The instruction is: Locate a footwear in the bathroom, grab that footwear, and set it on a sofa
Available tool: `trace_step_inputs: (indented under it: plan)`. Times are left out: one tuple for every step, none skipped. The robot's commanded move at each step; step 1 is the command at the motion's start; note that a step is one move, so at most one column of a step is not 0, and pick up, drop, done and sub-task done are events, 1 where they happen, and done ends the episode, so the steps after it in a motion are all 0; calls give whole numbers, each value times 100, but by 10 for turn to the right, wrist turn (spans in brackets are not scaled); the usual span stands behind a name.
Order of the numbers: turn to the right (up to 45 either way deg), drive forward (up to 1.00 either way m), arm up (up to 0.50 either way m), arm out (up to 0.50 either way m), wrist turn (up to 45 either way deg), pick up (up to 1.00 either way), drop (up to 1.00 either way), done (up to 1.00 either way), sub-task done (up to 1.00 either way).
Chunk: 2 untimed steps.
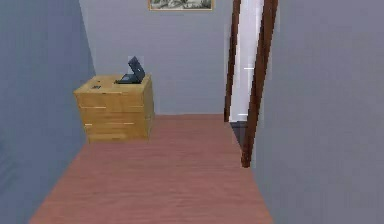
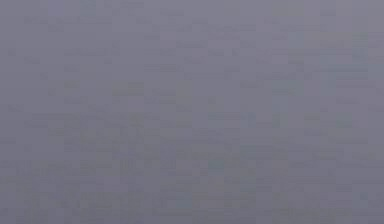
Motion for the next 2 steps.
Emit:
trace_step_inputs:
  plan:
    - [0, 100, 0, 0, 0, 0, 0, 0, 0]
    - [30, 0, 0, 0, 0, 0, 0, 0, 0]
